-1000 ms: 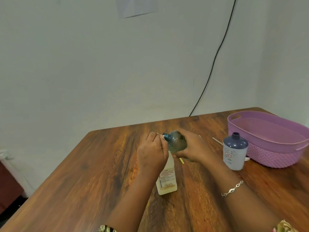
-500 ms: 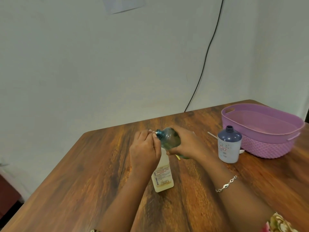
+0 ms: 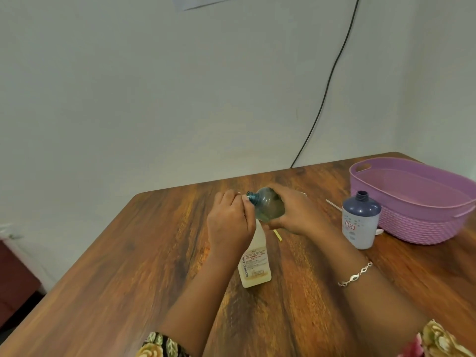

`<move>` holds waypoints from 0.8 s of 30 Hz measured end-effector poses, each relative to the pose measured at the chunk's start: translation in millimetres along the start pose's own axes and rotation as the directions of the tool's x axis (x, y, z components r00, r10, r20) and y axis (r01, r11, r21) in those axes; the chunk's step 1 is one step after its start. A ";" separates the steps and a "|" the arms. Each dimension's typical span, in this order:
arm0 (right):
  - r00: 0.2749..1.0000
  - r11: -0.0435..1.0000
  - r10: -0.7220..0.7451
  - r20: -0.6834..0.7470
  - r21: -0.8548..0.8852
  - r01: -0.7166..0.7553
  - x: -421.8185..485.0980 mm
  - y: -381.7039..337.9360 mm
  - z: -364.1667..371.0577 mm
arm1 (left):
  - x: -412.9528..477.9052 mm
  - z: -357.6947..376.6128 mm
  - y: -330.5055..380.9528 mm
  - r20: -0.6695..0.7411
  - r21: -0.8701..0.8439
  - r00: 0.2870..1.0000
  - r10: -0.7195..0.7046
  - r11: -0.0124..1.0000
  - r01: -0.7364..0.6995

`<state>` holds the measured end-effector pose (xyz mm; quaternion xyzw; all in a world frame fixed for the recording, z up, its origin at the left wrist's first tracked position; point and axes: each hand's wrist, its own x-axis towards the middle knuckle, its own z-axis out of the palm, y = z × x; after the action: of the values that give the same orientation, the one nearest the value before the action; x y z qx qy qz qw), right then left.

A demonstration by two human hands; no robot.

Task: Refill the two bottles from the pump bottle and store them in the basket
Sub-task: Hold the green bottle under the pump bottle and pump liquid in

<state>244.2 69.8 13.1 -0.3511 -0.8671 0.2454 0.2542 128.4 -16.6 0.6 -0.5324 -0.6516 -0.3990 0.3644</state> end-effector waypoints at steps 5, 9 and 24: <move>1.000 0.999 0.026 0.014 -0.035 -0.025 0.2 4.1 7.8 | -12.6 8.0 -1.1 -0.016 0.010 1.000 0.027 1.000 -0.026; 1.000 0.999 0.017 0.025 -0.031 -0.016 -1.1 3.2 7.0 | -10.5 6.2 -0.1 0.004 0.024 1.000 0.028 0.999 -0.028; 1.000 0.995 0.020 0.012 -0.100 -0.019 -2.1 -3.5 2.7 | -10.7 7.4 1.5 0.007 0.084 0.998 0.065 0.994 -0.065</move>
<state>242.2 65.4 12.6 -0.3702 -0.8764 0.2067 0.2283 131.3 -14.0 -11.9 -0.5382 -0.6512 -0.3578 0.3978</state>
